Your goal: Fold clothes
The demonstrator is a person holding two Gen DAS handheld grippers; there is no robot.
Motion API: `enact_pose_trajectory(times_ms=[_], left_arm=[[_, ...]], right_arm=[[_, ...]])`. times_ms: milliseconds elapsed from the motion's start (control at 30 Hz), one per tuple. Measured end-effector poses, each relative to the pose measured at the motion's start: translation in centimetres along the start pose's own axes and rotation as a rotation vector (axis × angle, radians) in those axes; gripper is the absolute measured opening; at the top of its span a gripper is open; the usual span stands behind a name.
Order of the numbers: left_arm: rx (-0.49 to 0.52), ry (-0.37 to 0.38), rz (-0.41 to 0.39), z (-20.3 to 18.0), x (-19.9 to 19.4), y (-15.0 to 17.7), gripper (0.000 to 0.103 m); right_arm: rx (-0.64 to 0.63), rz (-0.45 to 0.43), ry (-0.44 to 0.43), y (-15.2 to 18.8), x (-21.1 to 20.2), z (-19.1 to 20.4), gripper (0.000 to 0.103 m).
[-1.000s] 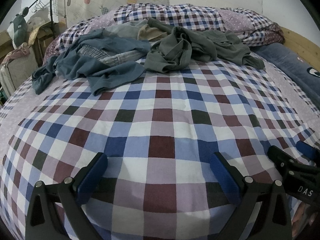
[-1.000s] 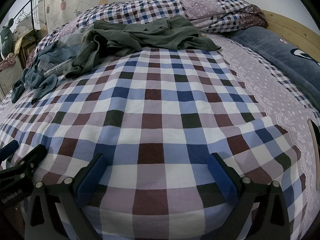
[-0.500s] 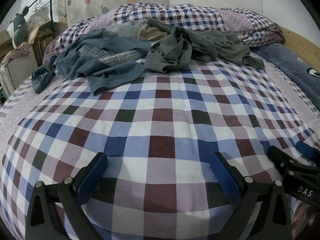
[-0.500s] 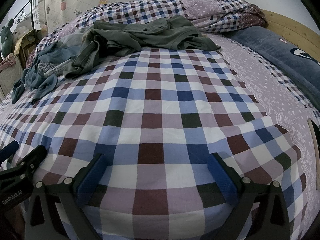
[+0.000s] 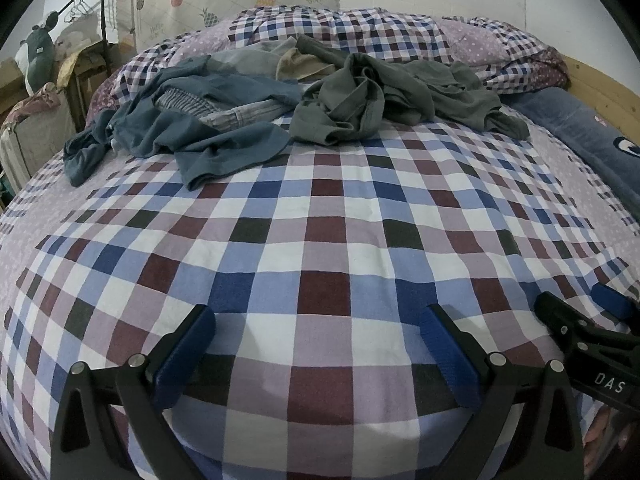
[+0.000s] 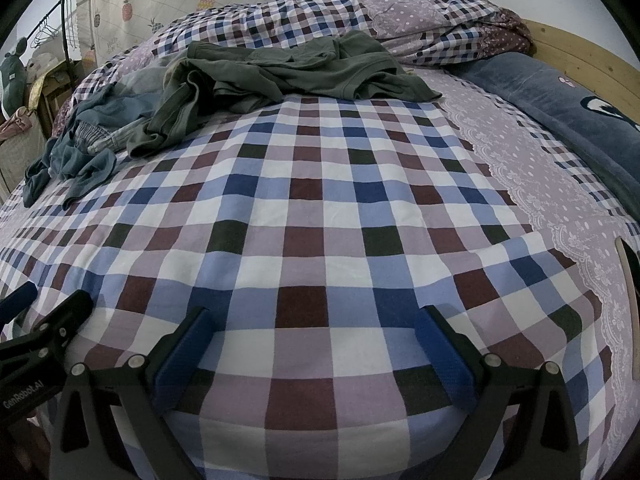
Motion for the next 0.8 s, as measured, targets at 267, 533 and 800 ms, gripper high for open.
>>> enact_pose_trajectory(times_ms=[267, 533, 800], left_arm=[[-0.007, 0.010, -0.005, 0.20, -0.02, 0.01, 0.103], [-0.010, 0.014, -0.006, 0.11, -0.02, -0.01, 0.103], [-0.012, 0.016, -0.004, 0.10, -0.04, -0.02, 0.103]], right_arm=[[0.007, 0.000, -0.007, -0.06, -0.12, -0.05, 0.103], [0.008, -0.002, -0.008, -0.01, -0.12, -0.03, 0.103], [0.008, -0.001, -0.007, -0.03, -0.08, 0.01, 0.103]])
Point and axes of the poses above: each gripper's, at about its wrist camera, not at the fingertips, and x roughly the way its jaws point, z to its left, y to its underside, the point moved 10 cm from there along x, roughly the way its jaws point, and after that the axes turned 6 degrees about x, right-handed, at the moved point
